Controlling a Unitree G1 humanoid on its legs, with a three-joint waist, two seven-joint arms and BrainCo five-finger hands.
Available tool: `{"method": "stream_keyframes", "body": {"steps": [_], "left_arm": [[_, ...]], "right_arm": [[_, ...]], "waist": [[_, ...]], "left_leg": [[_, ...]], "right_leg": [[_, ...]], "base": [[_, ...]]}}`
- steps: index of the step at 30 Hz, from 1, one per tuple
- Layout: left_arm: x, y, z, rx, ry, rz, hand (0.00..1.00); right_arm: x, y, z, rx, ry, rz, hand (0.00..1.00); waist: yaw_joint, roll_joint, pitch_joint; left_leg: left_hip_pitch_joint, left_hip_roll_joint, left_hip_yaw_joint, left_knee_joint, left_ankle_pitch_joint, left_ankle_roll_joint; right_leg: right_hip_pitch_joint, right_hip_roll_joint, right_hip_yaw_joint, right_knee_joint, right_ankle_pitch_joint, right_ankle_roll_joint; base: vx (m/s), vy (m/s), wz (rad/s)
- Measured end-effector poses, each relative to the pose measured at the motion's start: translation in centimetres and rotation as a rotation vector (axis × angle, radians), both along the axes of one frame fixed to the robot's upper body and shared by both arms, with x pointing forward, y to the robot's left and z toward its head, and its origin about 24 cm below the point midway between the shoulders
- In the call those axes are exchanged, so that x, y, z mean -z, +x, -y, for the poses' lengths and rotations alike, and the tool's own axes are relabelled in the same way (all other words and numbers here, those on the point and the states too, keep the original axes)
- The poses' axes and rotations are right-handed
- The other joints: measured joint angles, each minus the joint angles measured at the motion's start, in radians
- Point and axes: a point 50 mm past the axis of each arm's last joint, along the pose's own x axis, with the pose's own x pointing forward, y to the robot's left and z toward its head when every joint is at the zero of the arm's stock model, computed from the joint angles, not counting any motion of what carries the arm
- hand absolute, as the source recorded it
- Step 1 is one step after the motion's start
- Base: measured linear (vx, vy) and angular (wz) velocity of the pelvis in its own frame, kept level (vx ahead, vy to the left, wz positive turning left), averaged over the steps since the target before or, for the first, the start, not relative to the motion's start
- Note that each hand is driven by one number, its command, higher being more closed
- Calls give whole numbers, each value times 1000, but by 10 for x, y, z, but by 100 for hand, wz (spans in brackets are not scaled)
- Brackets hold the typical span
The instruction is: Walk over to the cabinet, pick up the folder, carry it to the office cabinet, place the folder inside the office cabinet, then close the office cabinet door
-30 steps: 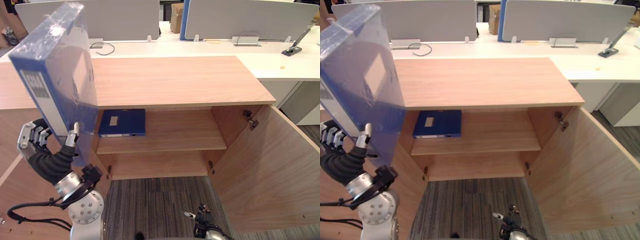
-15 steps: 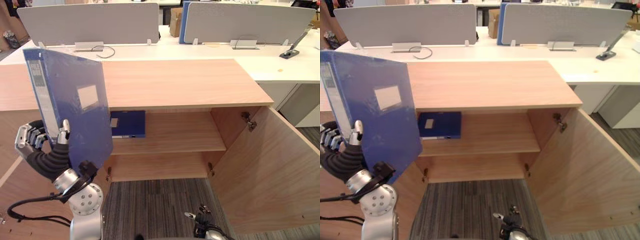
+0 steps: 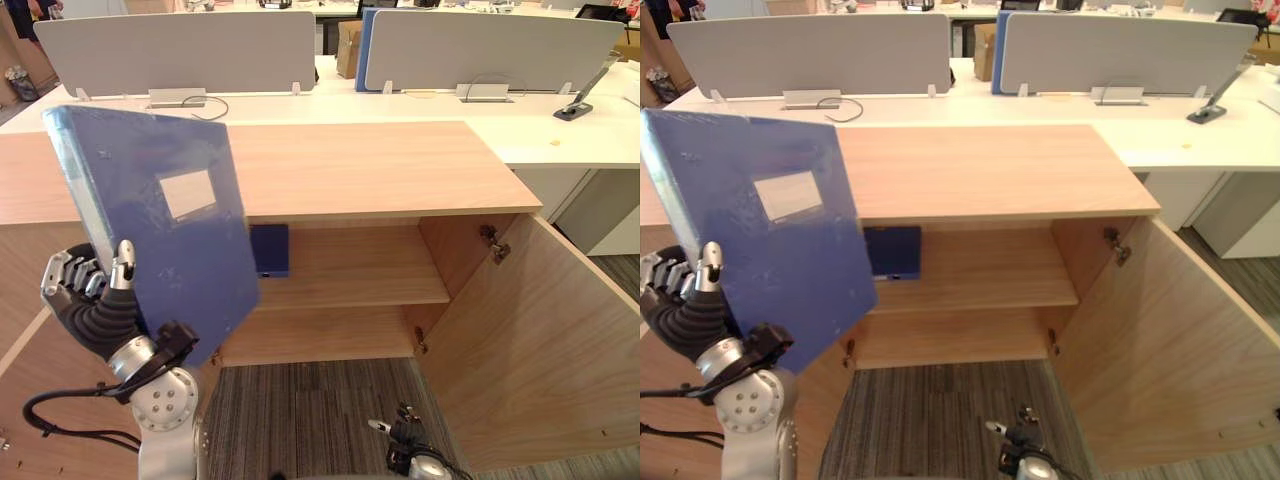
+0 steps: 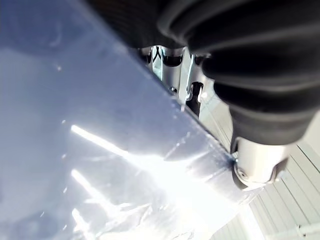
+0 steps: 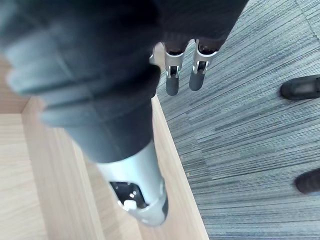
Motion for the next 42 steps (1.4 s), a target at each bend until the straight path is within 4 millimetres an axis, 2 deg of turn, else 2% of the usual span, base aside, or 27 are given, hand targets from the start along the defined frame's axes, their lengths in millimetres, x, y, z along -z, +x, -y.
{"method": "stream_keyframes", "body": {"steps": [4, 10, 13, 15, 18, 24, 31, 34, 37, 42], "left_arm": [[6, 4, -1, 185, -192, 95, 100], [6, 6, 0, 331, -301, 183, 100], [11, 8, -4, 364, -329, 194, 100], [15, 8, -9, 378, -347, 196, 100], [24, 9, -17, 386, -389, 200, 100], [52, 14, -27, 392, -503, 152, 100], [60, 21, -27, 415, -519, 129, 100], [59, 26, -28, 435, -501, 119, 100], [60, 32, -25, 453, -503, 111, 100], [61, 37, -16, 492, -501, 92, 100]], "right_arm": [[-15, 19, 1, 9, 9, 105, 0], [-39, 41, 1, 29, 88, 258, 0], [-73, 64, 4, 47, 156, 447, 0], [-108, 80, 8, 35, 192, 627, 0], [-143, 92, 14, 18, 213, 801, 0], [-193, 113, 27, 49, 273, 1040, 0], [-239, 137, 34, -13, 342, 1221, 0], [-261, 148, 30, -76, 436, 1294, 0], [-283, 159, 13, -210, 511, 1340, 0], [-298, 171, -20, -373, 555, 1331, 0]], "waist": [[0, 0, 0], [-1, 0, -1], [-2, 0, -1], [-2, 0, -1], [-2, -1, -1], [2, -2, -2], [4, -3, -2], [5, -3, -2], [7, -3, -2], [14, -2, -3]], "left_leg": [[-1, 1, 8, 0, 0, 0], [-7, 2, 11, 1, 0, 0], [-8, 2, 16, 4, 0, 0], [-7, 2, 18, 5, 0, 0], [-5, 3, 20, 5, -1, -1], [10, 4, 34, 4, -6, -4], [9, 4, 34, 4, -6, -5], [9, 4, 34, 4, -6, -5], [8, 4, 33, 4, -6, -4], [8, 4, 32, 4, -5, -4]], "right_leg": [[-6, 2, 9, 0, 2, -2], [-14, 4, 12, -1, 3, -3], [-15, 6, 16, -4, 5, -3], [-15, 6, 18, -7, 7, -4], [-14, 7, 20, -7, 8, -5], [-6, 7, 36, -7, 10, -6], [-6, 8, 37, -10, 11, -5], [-6, 9, 37, -11, 11, -5], [-6, 9, 37, -10, 11, -5], [-6, 8, 37, -8, 11, -6]], "base": [[0, 0, -6], [-4, 0, -1], [-23, -2, -4], [0, 0, 0], [-35, -1, -2], [-46, 3, -8], [-14, 1, 0], [0, 0, 0], [-23, -2, 0], [-32, 0, 0]]}}
